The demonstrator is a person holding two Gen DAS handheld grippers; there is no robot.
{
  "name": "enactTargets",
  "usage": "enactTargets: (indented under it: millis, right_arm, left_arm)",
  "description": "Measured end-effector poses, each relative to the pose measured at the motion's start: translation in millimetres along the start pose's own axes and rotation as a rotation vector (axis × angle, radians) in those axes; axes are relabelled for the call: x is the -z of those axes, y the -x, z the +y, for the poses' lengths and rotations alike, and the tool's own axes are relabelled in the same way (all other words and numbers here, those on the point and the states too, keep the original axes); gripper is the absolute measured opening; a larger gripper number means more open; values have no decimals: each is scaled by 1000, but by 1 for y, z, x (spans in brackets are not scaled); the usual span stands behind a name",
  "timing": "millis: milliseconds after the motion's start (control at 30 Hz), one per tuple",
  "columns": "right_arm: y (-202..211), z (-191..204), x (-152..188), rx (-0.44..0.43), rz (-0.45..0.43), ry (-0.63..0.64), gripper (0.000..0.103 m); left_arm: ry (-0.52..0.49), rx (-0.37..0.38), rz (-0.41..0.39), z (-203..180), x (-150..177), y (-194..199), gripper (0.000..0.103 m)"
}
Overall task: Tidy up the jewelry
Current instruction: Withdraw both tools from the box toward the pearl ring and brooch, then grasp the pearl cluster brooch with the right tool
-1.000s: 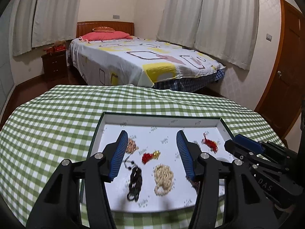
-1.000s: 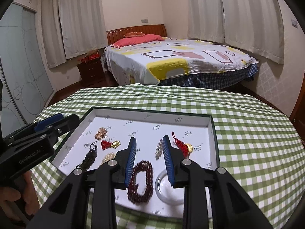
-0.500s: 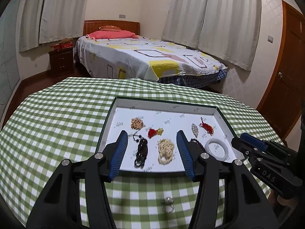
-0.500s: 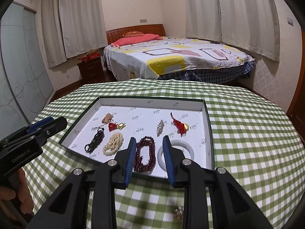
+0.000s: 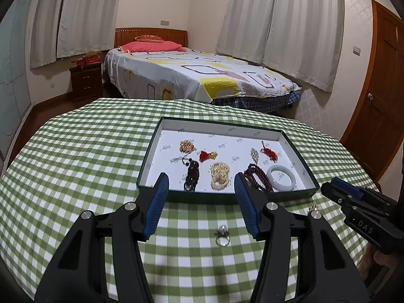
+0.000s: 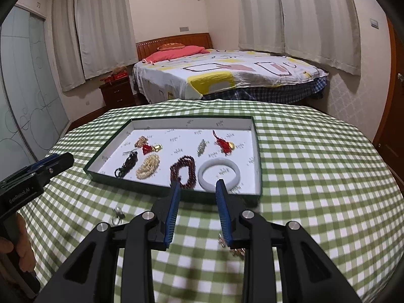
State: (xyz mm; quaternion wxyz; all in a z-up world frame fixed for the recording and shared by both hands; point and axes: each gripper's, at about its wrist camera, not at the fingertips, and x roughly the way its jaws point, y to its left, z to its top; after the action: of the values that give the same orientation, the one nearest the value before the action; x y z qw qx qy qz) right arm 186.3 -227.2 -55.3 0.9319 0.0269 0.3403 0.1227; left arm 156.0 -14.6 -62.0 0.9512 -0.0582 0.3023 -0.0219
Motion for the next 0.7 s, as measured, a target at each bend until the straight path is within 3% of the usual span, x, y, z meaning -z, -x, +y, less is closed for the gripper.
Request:
enactTargets:
  millis: [300,367,700]
  right_arm:
    - [14,-10,25,29,11,-10,33]
    - [13,-12,30,32,19,-14,35]
    - [-3,-18,48,50,74,-25,38]
  left_arm:
    - [3,-5,15,0,24,13,54]
    - [6,-8,22,0,29,14,61]
    - [11,-19,48,2,46,14,62]
